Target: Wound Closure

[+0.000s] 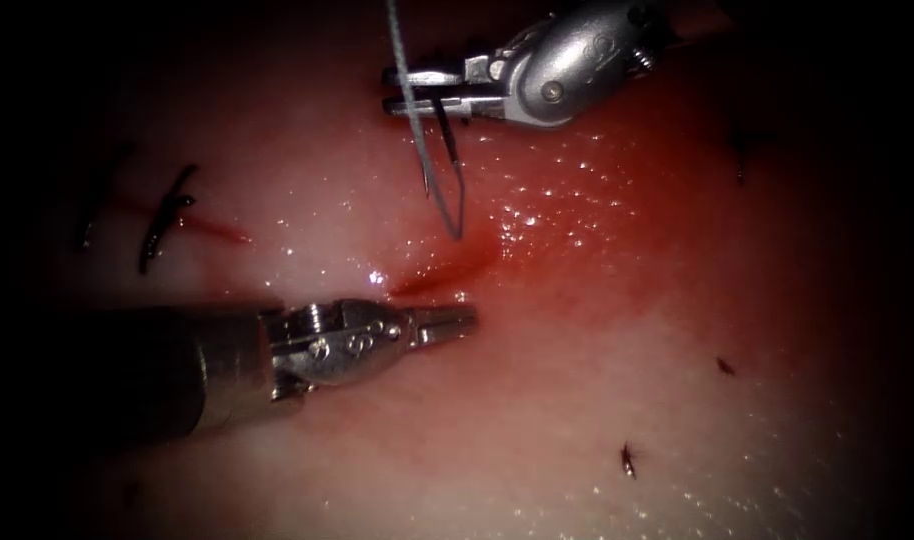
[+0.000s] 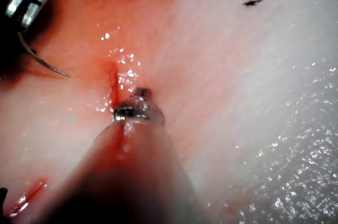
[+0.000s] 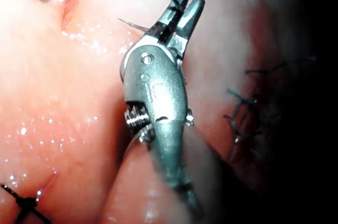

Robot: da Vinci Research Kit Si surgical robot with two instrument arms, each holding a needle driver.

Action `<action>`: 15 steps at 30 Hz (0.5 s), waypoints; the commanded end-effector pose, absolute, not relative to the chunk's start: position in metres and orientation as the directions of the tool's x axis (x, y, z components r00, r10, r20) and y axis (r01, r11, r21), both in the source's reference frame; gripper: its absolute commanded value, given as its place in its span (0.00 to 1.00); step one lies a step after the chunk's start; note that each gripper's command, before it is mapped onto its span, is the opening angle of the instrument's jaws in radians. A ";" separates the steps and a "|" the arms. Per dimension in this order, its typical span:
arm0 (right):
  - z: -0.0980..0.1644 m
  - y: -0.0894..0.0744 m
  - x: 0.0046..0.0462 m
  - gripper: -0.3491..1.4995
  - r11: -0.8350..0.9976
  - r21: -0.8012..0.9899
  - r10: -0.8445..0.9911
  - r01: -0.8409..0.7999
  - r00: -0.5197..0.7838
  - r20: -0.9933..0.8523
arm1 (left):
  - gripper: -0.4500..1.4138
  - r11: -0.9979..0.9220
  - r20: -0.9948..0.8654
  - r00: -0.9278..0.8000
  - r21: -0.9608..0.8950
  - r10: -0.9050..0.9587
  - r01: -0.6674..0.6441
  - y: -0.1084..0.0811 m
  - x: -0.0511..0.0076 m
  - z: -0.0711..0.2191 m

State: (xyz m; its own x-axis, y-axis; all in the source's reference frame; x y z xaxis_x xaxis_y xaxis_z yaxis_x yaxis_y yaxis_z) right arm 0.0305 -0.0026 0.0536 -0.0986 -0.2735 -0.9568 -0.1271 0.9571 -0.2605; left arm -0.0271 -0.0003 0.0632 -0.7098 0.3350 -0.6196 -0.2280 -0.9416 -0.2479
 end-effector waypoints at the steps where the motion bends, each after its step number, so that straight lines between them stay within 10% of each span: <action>1: 0.054 -0.003 0.0313 0.00 0.957 -0.261 -0.274 -0.126 -0.100 -0.957 | 0.29 -0.941 -0.619 -0.710 -0.250 0.336 -0.228 -0.001 -0.0276 0.064; 15: 0.056 -0.004 0.0315 0.00 0.946 -0.286 -0.302 -0.153 -0.096 -0.949 | 0.29 -0.938 -0.623 -0.702 -0.261 0.345 -0.230 -0.001 -0.0275 0.062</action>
State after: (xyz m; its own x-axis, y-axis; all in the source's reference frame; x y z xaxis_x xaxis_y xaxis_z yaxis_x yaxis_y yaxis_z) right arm 0.0307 -0.0042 0.0553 -0.0924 -0.3021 -0.9488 -0.1542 0.9457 -0.2861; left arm -0.0269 -0.0001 0.0618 -0.7021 0.3452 -0.6228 -0.2307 -0.9377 -0.2597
